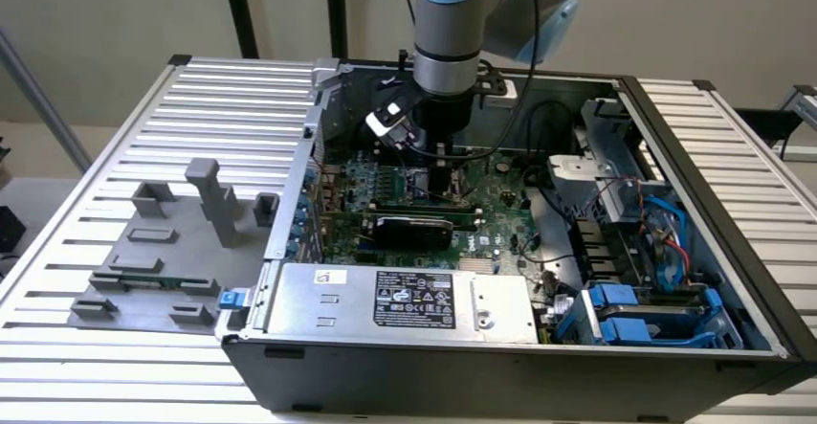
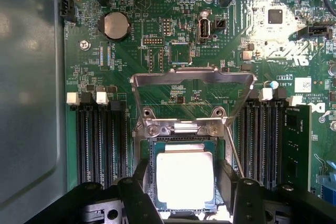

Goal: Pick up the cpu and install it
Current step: 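Place the cpu into insertion slot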

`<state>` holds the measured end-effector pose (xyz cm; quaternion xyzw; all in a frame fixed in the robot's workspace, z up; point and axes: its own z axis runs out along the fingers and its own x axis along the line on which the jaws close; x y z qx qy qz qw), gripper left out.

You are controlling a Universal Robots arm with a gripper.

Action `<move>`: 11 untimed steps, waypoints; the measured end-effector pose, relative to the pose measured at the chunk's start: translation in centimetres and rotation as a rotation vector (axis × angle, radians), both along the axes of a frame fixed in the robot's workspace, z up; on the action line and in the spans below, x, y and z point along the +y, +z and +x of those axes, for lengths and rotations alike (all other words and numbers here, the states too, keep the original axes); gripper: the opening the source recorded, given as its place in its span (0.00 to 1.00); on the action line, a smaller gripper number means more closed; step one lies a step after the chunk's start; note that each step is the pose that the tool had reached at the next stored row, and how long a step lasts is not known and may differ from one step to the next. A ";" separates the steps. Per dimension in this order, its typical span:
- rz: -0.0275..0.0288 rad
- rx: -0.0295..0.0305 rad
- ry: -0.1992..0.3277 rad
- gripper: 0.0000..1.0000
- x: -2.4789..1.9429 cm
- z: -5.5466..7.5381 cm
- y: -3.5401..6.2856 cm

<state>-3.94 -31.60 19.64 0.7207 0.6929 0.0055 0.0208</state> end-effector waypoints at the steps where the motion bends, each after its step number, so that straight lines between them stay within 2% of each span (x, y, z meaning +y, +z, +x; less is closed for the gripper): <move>1: 0.0019 0.0000 0.000 0.63 0.00 0.0 0.01; 6: 0.0164 0.0003 -0.001 0.63 0.00 0.0 0.04; 11: 0.0186 0.0002 -0.001 0.63 0.00 0.0 0.03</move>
